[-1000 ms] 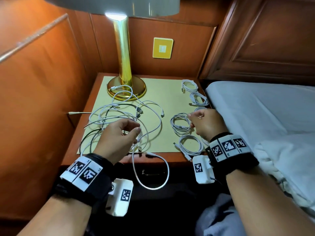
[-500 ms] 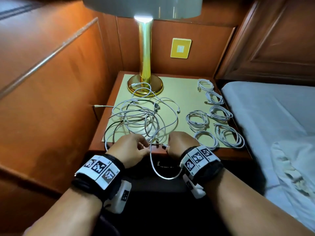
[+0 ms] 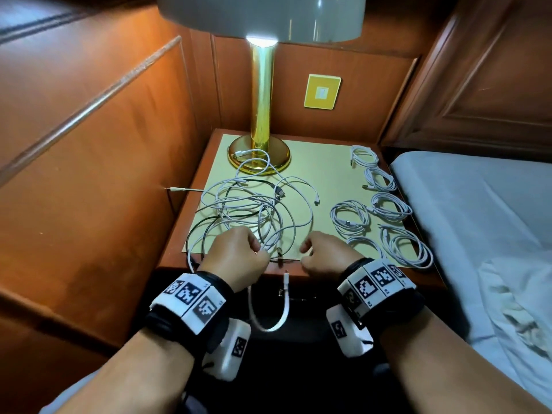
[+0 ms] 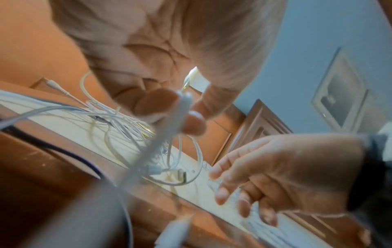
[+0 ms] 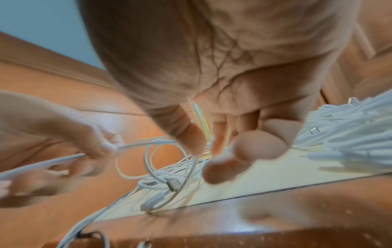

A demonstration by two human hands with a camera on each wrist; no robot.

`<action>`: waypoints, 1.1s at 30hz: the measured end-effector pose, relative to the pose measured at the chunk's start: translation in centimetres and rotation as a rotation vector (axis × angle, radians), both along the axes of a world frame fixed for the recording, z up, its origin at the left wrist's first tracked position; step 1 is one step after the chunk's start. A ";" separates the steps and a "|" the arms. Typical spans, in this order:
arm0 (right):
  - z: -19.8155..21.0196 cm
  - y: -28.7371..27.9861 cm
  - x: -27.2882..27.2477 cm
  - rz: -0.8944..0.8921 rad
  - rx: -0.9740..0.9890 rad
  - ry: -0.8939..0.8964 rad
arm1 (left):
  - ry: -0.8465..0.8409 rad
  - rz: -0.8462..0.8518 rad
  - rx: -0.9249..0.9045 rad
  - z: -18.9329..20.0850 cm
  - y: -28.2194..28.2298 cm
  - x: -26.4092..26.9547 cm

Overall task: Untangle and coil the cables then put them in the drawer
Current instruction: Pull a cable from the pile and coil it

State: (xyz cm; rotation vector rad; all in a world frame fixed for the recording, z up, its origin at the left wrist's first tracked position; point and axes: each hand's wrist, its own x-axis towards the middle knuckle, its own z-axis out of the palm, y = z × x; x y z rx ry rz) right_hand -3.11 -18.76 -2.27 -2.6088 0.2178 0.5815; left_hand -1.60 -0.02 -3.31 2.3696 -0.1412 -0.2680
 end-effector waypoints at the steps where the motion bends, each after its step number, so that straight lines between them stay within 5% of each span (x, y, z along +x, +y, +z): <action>1: -0.1 -0.3 0.3 -0.072 0.036 -0.042 | 0.002 0.020 -0.067 0.4 0.3 -0.2; 8: -0.6 0.1 2.1 -0.487 0.678 -0.050 | 0.107 0.038 -0.369 1.4 1.1 -1.6; 12: -0.9 0.5 3.1 -0.601 0.983 -0.050 | 0.144 0.027 -0.353 0.5 1.8 -1.7; 18: 0.1 0.4 3.7 -0.445 0.757 -0.491 | -0.039 -0.088 -0.088 -0.3 1.8 -1.1; 22: 1.4 0.4 2.8 -0.247 0.692 -0.741 | -0.252 -0.093 -0.194 0.5 0.2 -0.3; 26: 2.3 0.2 1.8 -0.115 0.694 -0.803 | -0.371 -0.072 -0.339 0.8 -1.0 0.5; 33: 3.2 0.3 1.5 -0.085 0.835 -0.874 | -0.225 -0.089 -0.292 0.4 -1.6 1.4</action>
